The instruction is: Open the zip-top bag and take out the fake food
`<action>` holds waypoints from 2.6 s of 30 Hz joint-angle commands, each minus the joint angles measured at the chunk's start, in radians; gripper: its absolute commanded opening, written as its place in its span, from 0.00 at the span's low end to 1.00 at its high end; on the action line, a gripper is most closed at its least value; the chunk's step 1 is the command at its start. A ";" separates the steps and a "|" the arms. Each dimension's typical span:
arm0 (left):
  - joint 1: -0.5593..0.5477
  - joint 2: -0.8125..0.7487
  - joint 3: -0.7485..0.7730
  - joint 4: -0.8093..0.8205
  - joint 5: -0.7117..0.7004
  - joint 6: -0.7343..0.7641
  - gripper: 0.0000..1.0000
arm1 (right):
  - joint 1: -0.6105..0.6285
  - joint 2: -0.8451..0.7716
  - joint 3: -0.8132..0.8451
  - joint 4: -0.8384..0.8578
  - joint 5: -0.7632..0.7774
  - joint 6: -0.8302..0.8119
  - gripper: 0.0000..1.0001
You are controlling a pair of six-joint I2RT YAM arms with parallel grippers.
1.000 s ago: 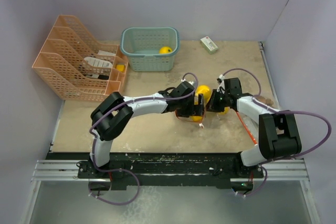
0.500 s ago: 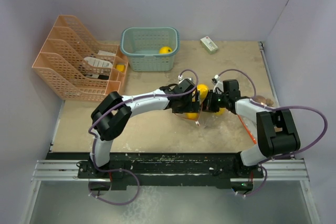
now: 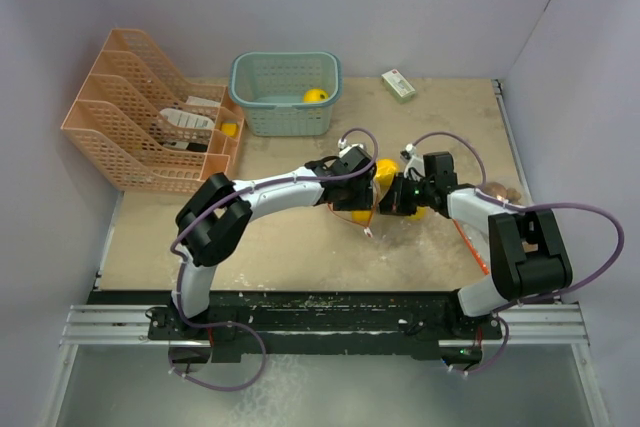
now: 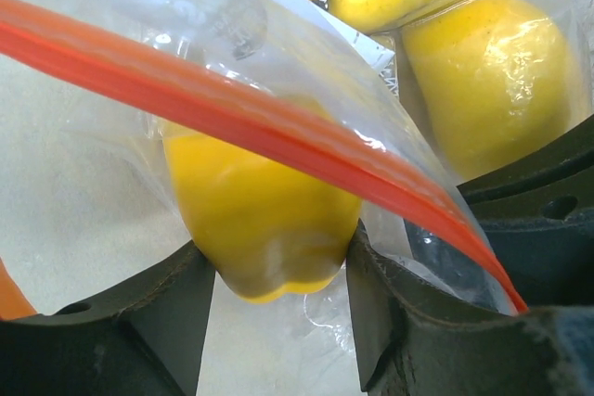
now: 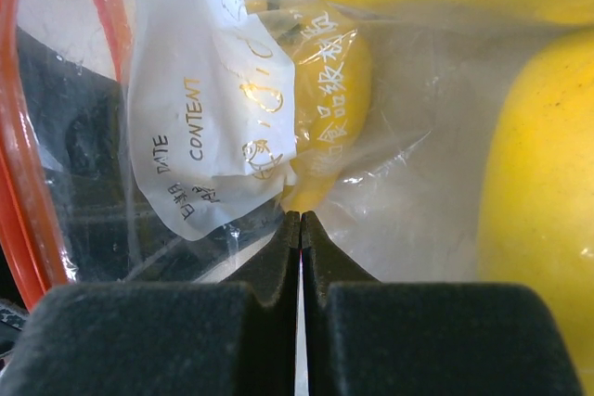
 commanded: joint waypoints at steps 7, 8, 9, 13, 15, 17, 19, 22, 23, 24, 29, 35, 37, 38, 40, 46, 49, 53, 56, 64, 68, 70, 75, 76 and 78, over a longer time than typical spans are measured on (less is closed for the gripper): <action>0.005 -0.114 0.022 -0.031 -0.049 0.089 0.34 | 0.011 -0.037 0.015 -0.093 0.048 0.004 0.00; 0.004 -0.136 0.022 -0.048 -0.060 0.104 0.34 | 0.011 -0.030 0.017 -0.098 0.059 0.006 0.00; 0.005 -0.158 0.022 -0.069 -0.070 0.118 0.34 | 0.012 -0.022 0.020 -0.098 0.063 0.010 0.00; 0.004 -0.246 0.015 -0.142 -0.098 0.153 0.34 | 0.011 0.015 0.028 -0.083 0.071 0.029 0.00; 0.004 -0.286 0.011 -0.169 -0.097 0.156 0.34 | 0.011 0.032 0.036 -0.078 0.071 0.033 0.00; 0.004 -0.328 0.013 -0.190 -0.089 0.157 0.34 | 0.011 0.039 0.041 -0.077 0.072 0.033 0.00; 0.006 -0.355 0.027 -0.218 -0.073 0.166 0.34 | 0.011 0.040 0.044 -0.080 0.075 0.032 0.00; 0.015 -0.352 0.094 -0.311 -0.014 0.210 0.35 | 0.011 0.040 0.042 -0.086 0.078 0.028 0.00; 0.026 -0.340 0.126 -0.364 0.012 0.223 0.35 | 0.011 0.040 0.040 -0.086 0.078 0.027 0.00; 0.038 -0.326 0.162 -0.426 0.027 0.232 0.35 | 0.011 0.039 0.038 -0.086 0.078 0.027 0.00; 0.126 -0.351 0.253 -0.526 0.059 0.261 0.36 | 0.011 0.032 0.030 -0.079 0.081 0.030 0.00; 0.315 -0.330 0.357 -0.485 0.070 0.290 0.37 | 0.011 0.015 0.029 -0.084 0.081 0.031 0.00; 0.366 -0.281 0.426 -0.476 0.065 0.296 0.37 | 0.011 0.004 0.028 -0.092 0.083 0.025 0.00; 0.389 -0.258 0.457 -0.467 0.069 0.297 0.37 | 0.011 -0.001 0.026 -0.098 0.083 0.022 0.00; 0.433 -0.210 0.520 -0.441 0.070 0.297 0.38 | 0.011 -0.013 0.021 -0.107 0.086 0.017 0.00; 0.541 -0.050 0.678 -0.391 0.032 0.276 0.42 | 0.011 -0.033 0.003 -0.109 0.090 0.015 0.00; 0.588 -0.008 0.683 -0.336 0.005 0.255 0.44 | 0.011 -0.037 0.004 -0.109 0.092 0.013 0.00; 0.636 0.025 0.689 -0.227 0.009 0.240 0.44 | 0.011 -0.038 0.004 -0.112 0.092 0.005 0.00; 0.658 0.066 0.736 -0.215 0.031 0.251 0.53 | 0.011 -0.037 0.002 -0.117 0.091 -0.003 0.00; 0.660 -0.005 0.651 -0.167 0.064 0.270 0.95 | 0.011 -0.022 0.009 -0.117 0.091 -0.013 0.00; 0.630 -0.176 0.439 -0.081 0.036 0.272 0.92 | 0.011 -0.033 0.027 -0.131 0.097 -0.020 0.00; 0.590 -0.273 0.318 -0.046 0.016 0.274 0.85 | 0.011 -0.051 0.045 -0.153 0.114 -0.025 0.00; 0.413 -0.458 0.006 -0.011 -0.023 0.232 0.71 | 0.011 -0.129 0.115 -0.211 0.225 -0.020 0.00; 0.379 -0.481 -0.055 -0.009 -0.029 0.206 0.70 | 0.011 -0.139 0.134 -0.223 0.247 -0.017 0.02; 0.309 -0.520 -0.161 -0.001 -0.042 0.136 0.67 | 0.011 -0.156 0.173 -0.236 0.278 -0.011 0.09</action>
